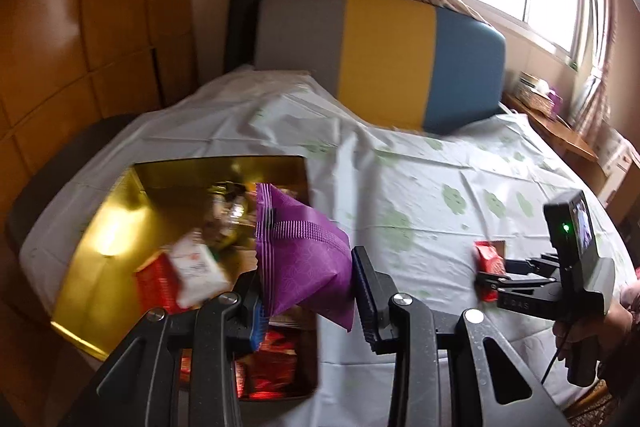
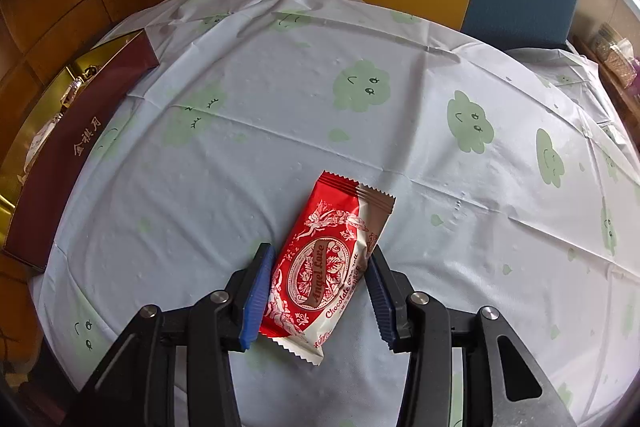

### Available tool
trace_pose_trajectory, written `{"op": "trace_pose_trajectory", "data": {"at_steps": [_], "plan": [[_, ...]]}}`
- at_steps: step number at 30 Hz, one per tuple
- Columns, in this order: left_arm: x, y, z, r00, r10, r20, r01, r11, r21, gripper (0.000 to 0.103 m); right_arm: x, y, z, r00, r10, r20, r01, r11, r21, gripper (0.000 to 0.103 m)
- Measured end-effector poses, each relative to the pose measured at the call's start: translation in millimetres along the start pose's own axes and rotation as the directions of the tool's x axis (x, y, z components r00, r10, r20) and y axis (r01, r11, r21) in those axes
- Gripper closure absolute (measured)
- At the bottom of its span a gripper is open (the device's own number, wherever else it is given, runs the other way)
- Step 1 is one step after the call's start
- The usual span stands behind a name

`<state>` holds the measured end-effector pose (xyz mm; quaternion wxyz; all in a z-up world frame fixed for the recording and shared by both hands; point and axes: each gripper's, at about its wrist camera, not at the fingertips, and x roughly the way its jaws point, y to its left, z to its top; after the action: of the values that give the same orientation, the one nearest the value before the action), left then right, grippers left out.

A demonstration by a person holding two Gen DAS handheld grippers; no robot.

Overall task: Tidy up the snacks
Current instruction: 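Carry the purple pouch into the gold tray and open the left tool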

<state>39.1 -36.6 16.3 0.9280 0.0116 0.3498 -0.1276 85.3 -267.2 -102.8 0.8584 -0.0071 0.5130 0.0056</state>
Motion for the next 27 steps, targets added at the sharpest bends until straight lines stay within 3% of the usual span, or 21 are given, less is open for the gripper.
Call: {"op": "trace_pose_trajectory", "data": {"at_steps": [7,18,23,27], "plan": [[-6.5,27.1,-2.8,0.999,0.053,-0.003,-0.053,0.998,-0.04,0.067,-1.1,-0.7,-1.4,1.0,-0.003,0.006,0.003,1.0,-0.007,0.057],[0.3,57.3,-14.2,0.996,0.073,-0.051,-0.077,0.993,-0.092,0.067,-2.0,0.0,-2.0,1.0,-0.007,0.011,0.007,1.0,-0.015,0.057],[-0.2,98.9,-18.1,0.992,0.098,-0.073,-0.111,0.976,-0.188,0.067,-2.2,0.0,-1.5,1.0,-0.009,0.01,0.009,1.0,-0.019,0.057],[-5.5,141.7,-19.9,0.991,0.104,-0.079,-0.124,0.944,-0.306,0.067,-2.3,0.1,-1.0,1.0,-0.014,0.009,0.014,1.0,-0.022,0.057]]}}
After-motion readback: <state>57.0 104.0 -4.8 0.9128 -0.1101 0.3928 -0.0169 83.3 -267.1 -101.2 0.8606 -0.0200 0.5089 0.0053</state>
